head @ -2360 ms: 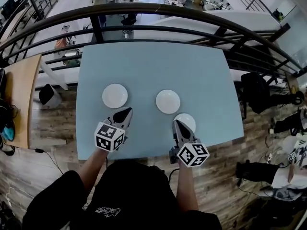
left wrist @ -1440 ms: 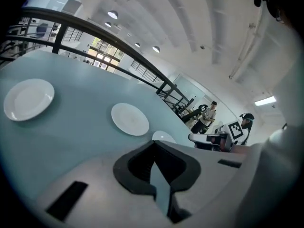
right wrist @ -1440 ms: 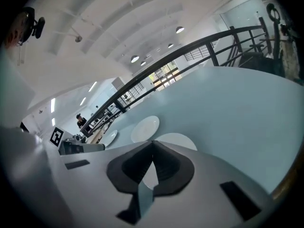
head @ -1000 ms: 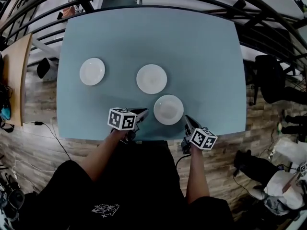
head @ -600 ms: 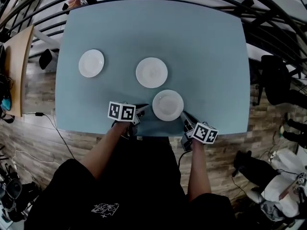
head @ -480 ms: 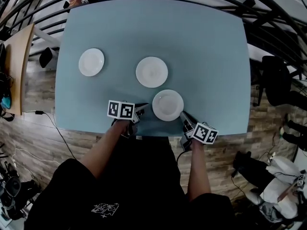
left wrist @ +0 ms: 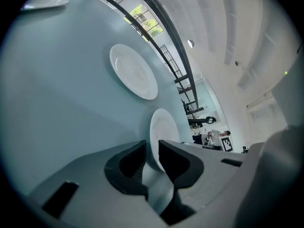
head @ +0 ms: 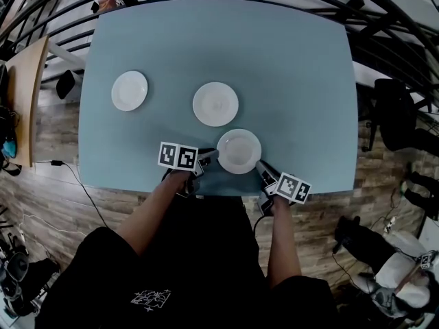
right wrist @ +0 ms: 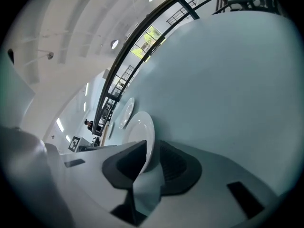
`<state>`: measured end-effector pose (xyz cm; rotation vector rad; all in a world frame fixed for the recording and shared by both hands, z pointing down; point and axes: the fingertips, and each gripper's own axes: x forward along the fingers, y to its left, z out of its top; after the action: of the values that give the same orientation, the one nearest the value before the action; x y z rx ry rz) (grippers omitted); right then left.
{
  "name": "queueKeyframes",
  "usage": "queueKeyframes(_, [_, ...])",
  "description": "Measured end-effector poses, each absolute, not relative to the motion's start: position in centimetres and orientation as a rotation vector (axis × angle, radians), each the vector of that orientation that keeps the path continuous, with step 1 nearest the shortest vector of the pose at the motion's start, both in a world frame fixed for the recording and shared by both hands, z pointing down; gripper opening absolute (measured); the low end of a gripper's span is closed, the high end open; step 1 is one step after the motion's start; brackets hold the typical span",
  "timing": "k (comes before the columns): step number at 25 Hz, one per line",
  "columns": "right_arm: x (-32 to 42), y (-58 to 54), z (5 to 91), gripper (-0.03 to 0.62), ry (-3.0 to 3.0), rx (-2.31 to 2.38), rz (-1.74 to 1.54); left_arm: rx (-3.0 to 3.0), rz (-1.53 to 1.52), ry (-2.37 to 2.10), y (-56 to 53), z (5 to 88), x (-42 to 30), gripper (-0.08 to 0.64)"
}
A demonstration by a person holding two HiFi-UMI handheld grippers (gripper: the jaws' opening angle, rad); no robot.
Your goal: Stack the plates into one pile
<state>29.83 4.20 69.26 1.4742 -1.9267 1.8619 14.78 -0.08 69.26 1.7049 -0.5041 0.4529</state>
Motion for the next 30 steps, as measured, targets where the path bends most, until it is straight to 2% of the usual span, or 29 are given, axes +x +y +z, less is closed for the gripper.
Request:
queueKeyframes(7, [28.7,3.8,69.6,0.041,-1.884,1.452,1.871,1.698,0.528,-0.533,0.2,69.9,15.2,0.06])
queueKeyframes(18, [28.3,2.6,68.5,0.04,-1.915,1.434,1.812,1.707,0.467,-0.573,-0.6,68.9,14.6,0.041])
queueKeyframes(30, [25.5,-4.9,66.3,0.04,-2.036,1.35,1.706,1.738,0.39,-0.72,-6.6,66.4,11.5,0.041])
